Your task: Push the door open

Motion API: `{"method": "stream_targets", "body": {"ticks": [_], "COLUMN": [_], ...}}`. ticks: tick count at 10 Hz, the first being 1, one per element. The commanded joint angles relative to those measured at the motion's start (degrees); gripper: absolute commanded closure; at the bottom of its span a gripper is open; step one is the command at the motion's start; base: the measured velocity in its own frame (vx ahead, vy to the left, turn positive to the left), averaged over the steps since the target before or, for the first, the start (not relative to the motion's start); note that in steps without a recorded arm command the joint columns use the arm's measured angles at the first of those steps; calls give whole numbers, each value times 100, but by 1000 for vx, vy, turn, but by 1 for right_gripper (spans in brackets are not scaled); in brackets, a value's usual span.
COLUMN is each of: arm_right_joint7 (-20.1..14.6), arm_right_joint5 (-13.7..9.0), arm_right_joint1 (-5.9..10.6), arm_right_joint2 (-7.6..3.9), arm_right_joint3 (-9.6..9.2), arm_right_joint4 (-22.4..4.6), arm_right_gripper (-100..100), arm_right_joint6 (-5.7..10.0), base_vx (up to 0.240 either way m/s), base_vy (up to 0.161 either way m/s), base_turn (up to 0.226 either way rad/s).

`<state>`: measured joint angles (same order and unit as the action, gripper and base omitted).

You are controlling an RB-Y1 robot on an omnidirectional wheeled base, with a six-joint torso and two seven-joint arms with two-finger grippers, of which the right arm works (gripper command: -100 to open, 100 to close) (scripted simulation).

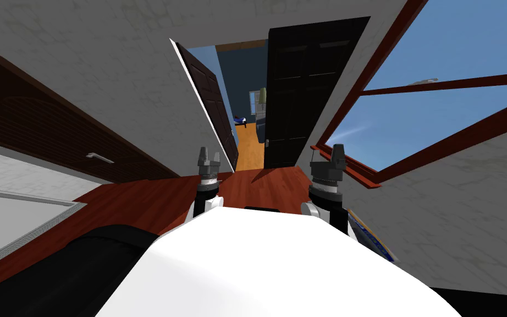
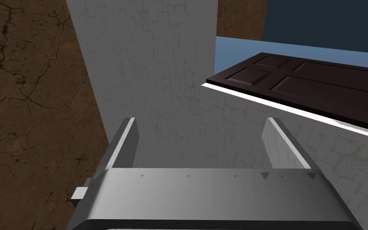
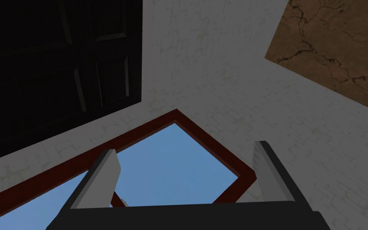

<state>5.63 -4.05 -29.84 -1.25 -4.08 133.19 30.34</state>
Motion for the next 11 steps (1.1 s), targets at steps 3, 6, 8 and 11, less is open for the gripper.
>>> {"method": "stream_targets", "body": {"ticks": [3,6,8,11], "arm_right_joint7": [-9,-17,-25,-33], "arm_right_joint5": [12,22,31,42], "arm_right_joint1": [157,296,423,564], "arm_right_joint2": [-79,-133,-175,-215], "arm_right_joint3": [18,35,50,66], "arm_right_joint4": [-417,-788,-1124,-1499], "arm_right_gripper": [-100,-100,-100,-100], "arm_right_joint6": [61,115,164,219], "base_vx": [119,128,143,104], "base_vy": [4,-12,-6,-5], "base_turn": [20,21,22,19]}}
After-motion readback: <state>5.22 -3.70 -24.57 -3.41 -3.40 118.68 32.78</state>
